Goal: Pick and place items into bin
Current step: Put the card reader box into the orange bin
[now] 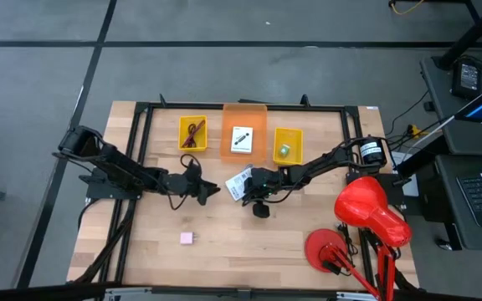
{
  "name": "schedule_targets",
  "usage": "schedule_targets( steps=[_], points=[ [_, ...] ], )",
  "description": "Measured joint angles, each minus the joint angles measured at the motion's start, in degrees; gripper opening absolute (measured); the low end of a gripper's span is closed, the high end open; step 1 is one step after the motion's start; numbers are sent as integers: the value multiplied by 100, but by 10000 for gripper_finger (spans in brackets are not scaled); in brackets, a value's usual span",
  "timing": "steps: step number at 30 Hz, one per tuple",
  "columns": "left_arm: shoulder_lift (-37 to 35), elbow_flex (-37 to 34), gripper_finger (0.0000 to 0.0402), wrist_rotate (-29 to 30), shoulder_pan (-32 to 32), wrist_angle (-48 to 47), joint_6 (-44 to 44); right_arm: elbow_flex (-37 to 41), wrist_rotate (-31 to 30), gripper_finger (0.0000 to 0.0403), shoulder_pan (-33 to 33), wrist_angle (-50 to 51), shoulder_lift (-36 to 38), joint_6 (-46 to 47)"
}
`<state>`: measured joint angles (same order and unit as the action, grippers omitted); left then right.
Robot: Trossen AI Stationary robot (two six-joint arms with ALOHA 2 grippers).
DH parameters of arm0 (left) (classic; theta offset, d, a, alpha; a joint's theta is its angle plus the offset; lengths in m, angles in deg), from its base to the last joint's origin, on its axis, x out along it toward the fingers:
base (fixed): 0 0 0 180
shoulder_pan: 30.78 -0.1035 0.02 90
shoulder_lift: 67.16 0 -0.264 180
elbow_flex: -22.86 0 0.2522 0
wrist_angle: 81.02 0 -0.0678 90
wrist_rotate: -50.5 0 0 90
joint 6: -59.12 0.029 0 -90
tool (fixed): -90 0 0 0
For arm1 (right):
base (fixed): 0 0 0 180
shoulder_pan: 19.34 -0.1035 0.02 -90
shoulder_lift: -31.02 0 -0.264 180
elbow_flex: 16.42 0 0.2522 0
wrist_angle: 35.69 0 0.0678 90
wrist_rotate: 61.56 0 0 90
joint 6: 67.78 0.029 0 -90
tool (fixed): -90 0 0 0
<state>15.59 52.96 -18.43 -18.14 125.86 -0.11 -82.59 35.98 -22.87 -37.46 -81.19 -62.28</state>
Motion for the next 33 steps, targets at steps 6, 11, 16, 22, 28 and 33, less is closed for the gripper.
schedule_targets(
  steps=[6,11,16,22,28,33],
  points=[
    [193,2,153,-31,-177,-6,-263,0,0,0,0,0,0,-2],
    [472,2,153,-120,-363,57,-467,0,0,0,0,-2,0,-22],
    [709,146,153,-405,-529,310,-317,0,0,0,0,-3,0,-46],
    [1056,373,153,-774,-778,312,-142,2,0,0,0,-4,0,-61],
    [1160,384,153,-889,-944,359,-105,2,0,0,0,-4,0,-127],
    [1160,387,153,-1027,-979,459,-79,2,-2,0,0,-4,0,-127]
  ],
)
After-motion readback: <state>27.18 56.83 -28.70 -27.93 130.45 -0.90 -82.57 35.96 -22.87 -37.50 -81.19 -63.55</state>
